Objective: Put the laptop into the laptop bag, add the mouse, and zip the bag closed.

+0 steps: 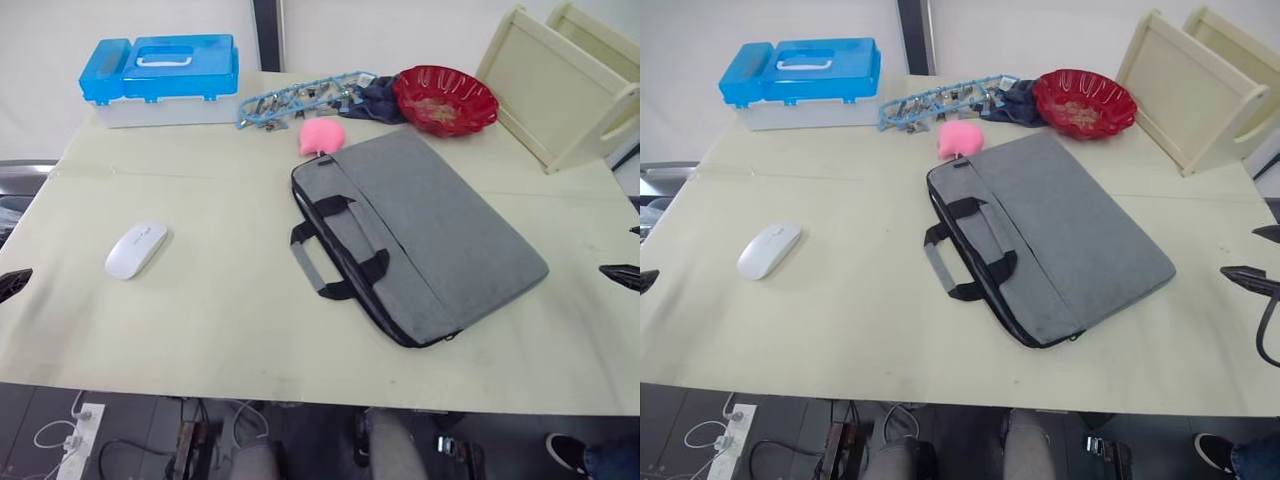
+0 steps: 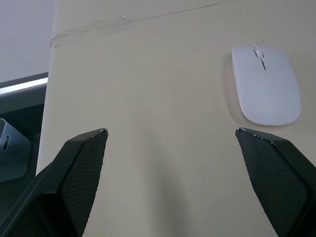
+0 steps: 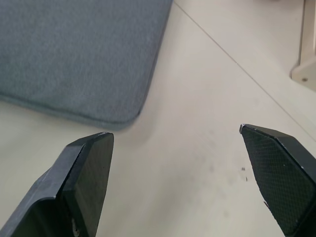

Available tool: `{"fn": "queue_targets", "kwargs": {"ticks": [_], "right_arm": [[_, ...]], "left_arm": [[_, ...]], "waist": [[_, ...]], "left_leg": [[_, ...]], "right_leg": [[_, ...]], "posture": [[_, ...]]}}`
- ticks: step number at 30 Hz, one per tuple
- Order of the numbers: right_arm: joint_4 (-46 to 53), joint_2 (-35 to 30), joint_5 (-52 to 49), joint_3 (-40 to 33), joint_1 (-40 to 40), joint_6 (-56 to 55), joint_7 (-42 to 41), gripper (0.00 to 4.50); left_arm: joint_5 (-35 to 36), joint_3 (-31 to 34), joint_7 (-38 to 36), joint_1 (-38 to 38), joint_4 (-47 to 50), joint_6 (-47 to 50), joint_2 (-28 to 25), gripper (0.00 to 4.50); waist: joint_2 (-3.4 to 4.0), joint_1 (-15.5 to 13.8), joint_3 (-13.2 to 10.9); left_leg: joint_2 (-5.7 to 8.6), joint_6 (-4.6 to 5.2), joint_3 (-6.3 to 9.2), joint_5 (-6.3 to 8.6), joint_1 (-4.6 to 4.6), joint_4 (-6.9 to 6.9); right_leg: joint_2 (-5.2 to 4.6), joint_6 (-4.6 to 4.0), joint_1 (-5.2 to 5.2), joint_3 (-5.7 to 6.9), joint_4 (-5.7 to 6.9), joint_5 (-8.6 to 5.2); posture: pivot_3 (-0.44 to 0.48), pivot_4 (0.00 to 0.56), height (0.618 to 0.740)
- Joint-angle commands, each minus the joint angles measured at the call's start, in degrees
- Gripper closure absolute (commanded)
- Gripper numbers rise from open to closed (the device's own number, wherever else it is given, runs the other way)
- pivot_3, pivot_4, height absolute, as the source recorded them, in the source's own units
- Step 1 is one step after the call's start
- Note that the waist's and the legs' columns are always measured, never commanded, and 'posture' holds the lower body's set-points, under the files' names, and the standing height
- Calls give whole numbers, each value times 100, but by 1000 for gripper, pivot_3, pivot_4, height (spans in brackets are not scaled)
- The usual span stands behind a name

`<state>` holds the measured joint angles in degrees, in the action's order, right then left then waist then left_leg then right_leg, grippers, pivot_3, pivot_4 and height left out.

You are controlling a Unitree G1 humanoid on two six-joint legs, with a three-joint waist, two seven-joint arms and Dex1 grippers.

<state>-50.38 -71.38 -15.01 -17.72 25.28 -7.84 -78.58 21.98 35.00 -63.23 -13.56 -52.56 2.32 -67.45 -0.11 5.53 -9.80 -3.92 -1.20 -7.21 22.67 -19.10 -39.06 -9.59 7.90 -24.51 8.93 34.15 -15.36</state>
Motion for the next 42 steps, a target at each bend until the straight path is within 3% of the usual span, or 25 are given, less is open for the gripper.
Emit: {"fn": "queue_targets", "kwargs": {"ticks": [1,8,13,17,22,30,35,38,42], "right_arm": [[-241,-155,78,-30,148,-294,-93,24],[-113,112,64,41,356,-594,-98,24],[2999,997,-1248,248,199,1068,-395,24],[5074,1735,-2200,432,233,2184,331,24],[6507,2277,-3374,496,574,3501,1114,24],[6811,2391,-3456,586,628,3639,1051,24],[6767,2444,-3179,698,460,3408,939,24],[6789,2491,-3026,750,355,3278,952,24],[6791,2585,-2811,858,367,3137,1022,24]], "left_arm": [[-2,89,-43,-39,-51,-135,-232,0],[29,153,-59,59,-70,-168,-253,0],[132,295,-1,291,127,-81,-110,0],[160,296,84,390,344,-41,30,0],[262,478,148,649,663,106,110,0],[399,869,193,1178,1088,292,178,0],[865,1143,180,1570,2448,1296,384,0],[1050,941,340,1495,3271,1920,514,0],[824,122,661,668,3406,1945,756,0]], "waist": [[2,24,-1],[5,69,-2],[8,111,-3],[15,-9,-5],[1,-168,1],[-20,-362,11],[-20,-378,11],[-22,-410,12],[-19,-403,11]], "left_leg": [[0,0,0,0,0,-1],[-1,0,0,0,3,-5],[-3,-1,1,-1,7,-16],[-3,-2,7,-1,14,-19],[-2,-2,18,0,-9,-47],[-3,-2,15,5,-7,-55],[-4,-2,12,6,-7,-55],[-4,-2,17,6,-10,-59],[-4,-3,16,6,-9,-67]], "right_leg": [[0,0,0,-1,2,0],[0,0,0,-4,9,0],[0,-2,-3,-7,32,-1],[0,-3,-4,-7,55,-1],[-1,-4,-9,-3,58,-1],[-1,-8,-6,-4,57,-3],[-1,-9,-7,-5,59,-4],[-1,-9,-5,-4,60,-4],[-1,-10,-3,-6,63,-3]], "posture": [[0,150,740],[0,150,740],[0,150,740],[0,150,740],[0,150,740],[0,150,740],[0,150,740],[0,150,740],[0,150,740]]}}
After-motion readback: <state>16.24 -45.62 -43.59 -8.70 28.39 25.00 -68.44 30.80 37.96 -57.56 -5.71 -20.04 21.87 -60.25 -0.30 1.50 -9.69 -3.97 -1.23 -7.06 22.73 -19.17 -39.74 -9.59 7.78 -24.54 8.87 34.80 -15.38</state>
